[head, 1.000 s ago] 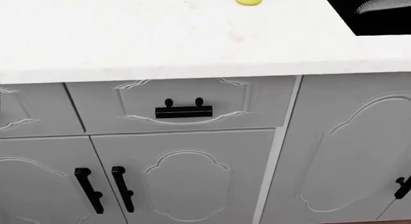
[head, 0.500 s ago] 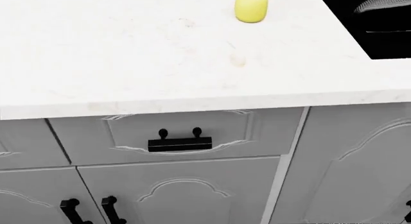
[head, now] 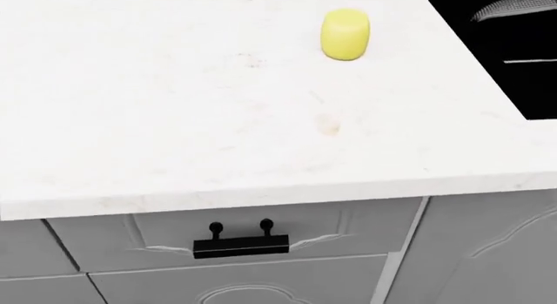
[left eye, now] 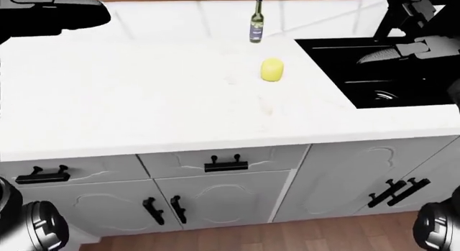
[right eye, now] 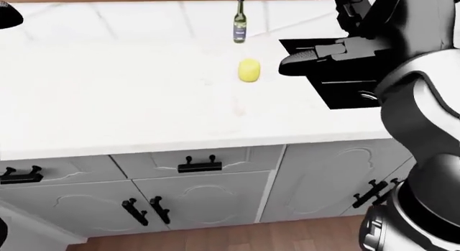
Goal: Pick up the wedge of cheese and place it on the slice of bread to prepare a simple cheese on bread dish.
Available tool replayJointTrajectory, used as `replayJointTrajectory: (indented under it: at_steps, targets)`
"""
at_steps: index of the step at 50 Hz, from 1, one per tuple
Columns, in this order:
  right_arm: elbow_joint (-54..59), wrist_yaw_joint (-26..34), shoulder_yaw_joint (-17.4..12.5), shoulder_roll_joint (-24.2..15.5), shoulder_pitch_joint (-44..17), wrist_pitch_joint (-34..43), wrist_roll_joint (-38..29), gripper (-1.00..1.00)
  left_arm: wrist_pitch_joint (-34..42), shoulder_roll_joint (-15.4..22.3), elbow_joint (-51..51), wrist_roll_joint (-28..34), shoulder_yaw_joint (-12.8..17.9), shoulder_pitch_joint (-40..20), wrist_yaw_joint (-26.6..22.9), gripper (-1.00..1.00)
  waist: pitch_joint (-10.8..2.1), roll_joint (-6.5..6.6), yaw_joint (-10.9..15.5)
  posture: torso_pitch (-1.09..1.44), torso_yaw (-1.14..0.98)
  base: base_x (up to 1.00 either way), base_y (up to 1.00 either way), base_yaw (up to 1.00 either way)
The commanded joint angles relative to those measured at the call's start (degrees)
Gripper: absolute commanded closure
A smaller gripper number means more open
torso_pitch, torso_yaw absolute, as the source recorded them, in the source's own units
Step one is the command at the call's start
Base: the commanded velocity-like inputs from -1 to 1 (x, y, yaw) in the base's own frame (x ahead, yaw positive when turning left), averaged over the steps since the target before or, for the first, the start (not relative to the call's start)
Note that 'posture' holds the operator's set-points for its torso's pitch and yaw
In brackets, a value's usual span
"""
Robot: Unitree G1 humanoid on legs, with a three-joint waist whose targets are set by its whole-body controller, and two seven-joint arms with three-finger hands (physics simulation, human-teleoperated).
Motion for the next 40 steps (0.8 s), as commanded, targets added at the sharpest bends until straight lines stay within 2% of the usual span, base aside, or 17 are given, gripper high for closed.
replayJointTrajectory:
  at_steps: [1, 2, 3, 4, 11, 14, 16, 17, 19, 24, 26, 28, 29, 31, 36, 38, 40]
  targets:
    - [-0.4, -0.1, -0.9, -0.6, -1.1, -1.1, -0.5, -1.00, -0.8, 0.4, -0.7, -0.3, 0.1, -1.2, 0.2, -1.00, -1.44, -1.52, -0.1, 0.00, 0.00, 0.16, 0.00, 0.00]
    - [-0.6, -0.2, -1.0, -0.6, -1.3, -0.7, -0.4, -1.00, -0.4, 0.5, -0.9, -0.7, 0.2, -1.6, 0.5, -1.00, -0.89, 0.75, -0.6, 0.00, 0.00, 0.16, 0.00, 0.00]
    - [-0.5, -0.2, -1.0, -0.6, -1.3, -0.8, -0.4, -1.00, -0.3, 0.6, -1.0, -0.9, 0.2, -1.7, 0.6, -1.00, -0.73, -0.17, -0.4, 0.00, 0.00, 0.16, 0.00, 0.00]
    - [-0.5, -0.1, -1.1, -0.6, -1.3, -0.8, -0.5, -1.00, -0.3, 0.6, -1.0, -1.0, 0.2, -1.7, 0.7, -1.00, -0.84, -0.06, -0.5, 0.00, 0.00, 0.16, 0.00, 0.00]
    - [-0.7, -0.4, -1.2, -0.7, -1.4, -0.6, -0.1, -1.00, -0.8, 1.2, -0.6, -1.5, 0.4, -1.2, 0.8, -1.00, -0.10, 3.42, -1.0, 0.00, 0.00, 0.16, 0.00, 0.00]
    - [-0.6, -0.3, -1.1, -0.7, -1.3, -0.8, -0.3, -1.00, -1.0, 1.3, -0.7, -1.6, 0.2, -1.3, 1.0, -1.00, -1.06, 7.39, -1.6, 0.00, 0.00, 0.16, 0.00, 0.00]
    - [-0.7, -0.3, -1.3, -0.7, -1.3, -0.7, -0.2, -1.00, -1.2, 1.3, -0.5, -1.5, 0.1, -1.2, 0.8, -1.00, -0.91, 6.70, -1.1, 0.00, 0.00, 0.16, 0.00, 0.00]
    - [-0.7, -0.3, -1.3, -0.7, -1.3, -0.7, -0.2, -1.00, -1.3, 1.3, -0.5, -1.4, 0.1, -1.2, 0.8, -1.00, -0.66, 7.19, -1.3, 0.00, 0.00, 0.16, 0.00, 0.00]
    - [-0.7, -0.3, -1.2, -0.7, -1.4, -0.7, -0.2, -1.00, -1.2, 1.4, -0.5, -1.5, 0.2, -1.2, 0.8, -1.00, -1.14, 6.17, -0.9, 0.00, 0.00, 0.16, 0.00, 0.00]
    - [-0.7, -0.5, -1.0, -0.7, -1.5, -0.5, -0.2, -1.00, -1.3, 1.0, -0.6, -1.0, -0.4, -1.1, 0.7, -1.00, -0.41, 3.73, -0.6, 0.00, 0.00, 0.16, 0.00, 0.00]
    - [-0.6, -0.3, -0.7, -0.5, -1.3, -0.8, -0.5, -1.00, -1.3, 0.9, -0.6, -0.8, -0.4, -1.0, 0.6, -1.00, -0.48, 2.02, -0.3, 0.00, 0.00, 0.15, 0.00, 0.00]
    - [-0.7, -0.2, -0.7, -0.4, -1.5, -0.6, -0.6, -1.00, -1.1, 0.8, -0.7, -0.8, -0.2, -1.1, 0.6, -1.00, -1.43, -1.40, -0.1, 0.00, 0.00, 0.15, 0.00, 0.00]
    - [-0.7, -0.2, -0.8, -0.4, -1.4, -0.6, -0.7, -1.00, -1.1, 0.8, -0.7, -0.8, -0.2, -1.1, 0.6, -1.00, -0.92, 0.80, -0.6, 0.00, 0.00, 0.16, 0.00, 0.00]
    - [-0.7, -0.1, -0.8, -0.3, -1.4, -0.6, -0.7, -1.00, -1.0, 0.8, -0.7, -0.8, -0.2, -1.1, 0.6, -1.00, -0.76, -0.04, -0.5, 0.00, 0.00, 0.16, 0.00, 0.00]
    - [-0.4, 0.1, -0.8, -0.2, -1.6, -0.4, -0.7, -1.00, -1.0, 0.7, -0.6, -0.5, -0.1, -1.1, 0.4, -1.00, -0.59, 2.14, -0.7, 0.00, 0.00, 0.12, 0.00, 0.00]
    - [-0.1, 0.1, -0.5, -0.1, -1.4, -0.3, -1.2, -1.00, -1.0, 0.8, -0.5, -0.5, 0.1, -1.0, 0.3, -1.00, 0.84, 2.75, -1.5, 0.00, 0.00, 0.02, 0.00, 0.00]
    - [-0.3, 0.1, -0.4, 0.1, -1.6, 0.1, -1.1, -1.00, -0.8, 1.1, -0.5, -0.8, 0.4, -1.2, 0.4, -1.00, 0.11, 5.18, -2.0, 0.00, 0.00, 0.00, 0.00, 0.00]
